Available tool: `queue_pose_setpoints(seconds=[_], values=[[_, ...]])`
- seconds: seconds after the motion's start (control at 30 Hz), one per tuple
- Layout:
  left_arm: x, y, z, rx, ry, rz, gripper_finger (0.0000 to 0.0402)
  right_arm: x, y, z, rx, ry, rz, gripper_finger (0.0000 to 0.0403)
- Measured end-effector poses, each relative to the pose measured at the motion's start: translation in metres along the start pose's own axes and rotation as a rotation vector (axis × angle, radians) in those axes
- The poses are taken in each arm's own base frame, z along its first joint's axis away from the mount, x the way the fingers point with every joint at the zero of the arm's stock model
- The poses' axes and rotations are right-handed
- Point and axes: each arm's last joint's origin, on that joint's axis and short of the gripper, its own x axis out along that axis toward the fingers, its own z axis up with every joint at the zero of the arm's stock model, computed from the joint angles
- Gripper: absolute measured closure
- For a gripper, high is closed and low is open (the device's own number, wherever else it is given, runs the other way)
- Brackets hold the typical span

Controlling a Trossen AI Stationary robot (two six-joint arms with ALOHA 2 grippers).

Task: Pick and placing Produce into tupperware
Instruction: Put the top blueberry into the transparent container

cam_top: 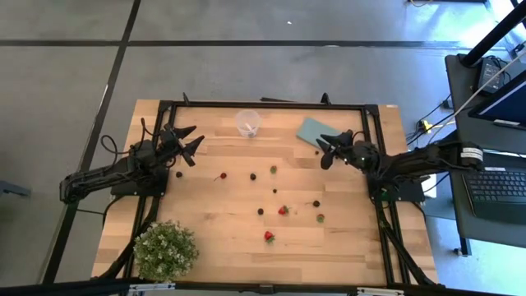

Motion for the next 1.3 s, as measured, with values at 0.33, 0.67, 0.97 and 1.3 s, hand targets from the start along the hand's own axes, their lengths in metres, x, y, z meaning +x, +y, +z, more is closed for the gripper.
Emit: queue_pose_setpoints(seconds=[0.33, 0.67, 0.97, 1.3], values=[[0.0, 0.0, 0.0, 0.003, 0.0, 0.0, 0.0154, 0.008, 0.0, -0.013, 0.007, 0.042, -0.01, 0.0267], [0.0, 0.0, 0.0, 0.003, 0.0, 0.0, 0.0154, 0.012, -0.002, -0.031, -0.032, 0.146, -0.033, 0.0267], [0.0, 0.0, 0.0, 0.003, 0.0, 0.001, 0.0154, 0.013, -0.003, -0.038, 0.007, 0.183, -0.041, 0.0267], [0.0, 0.0, 0.0, 0.004, 0.0, 0.001, 0.0154, 0.011, -0.006, -0.046, -0.029, 0.269, -0.063, 0.0267]])
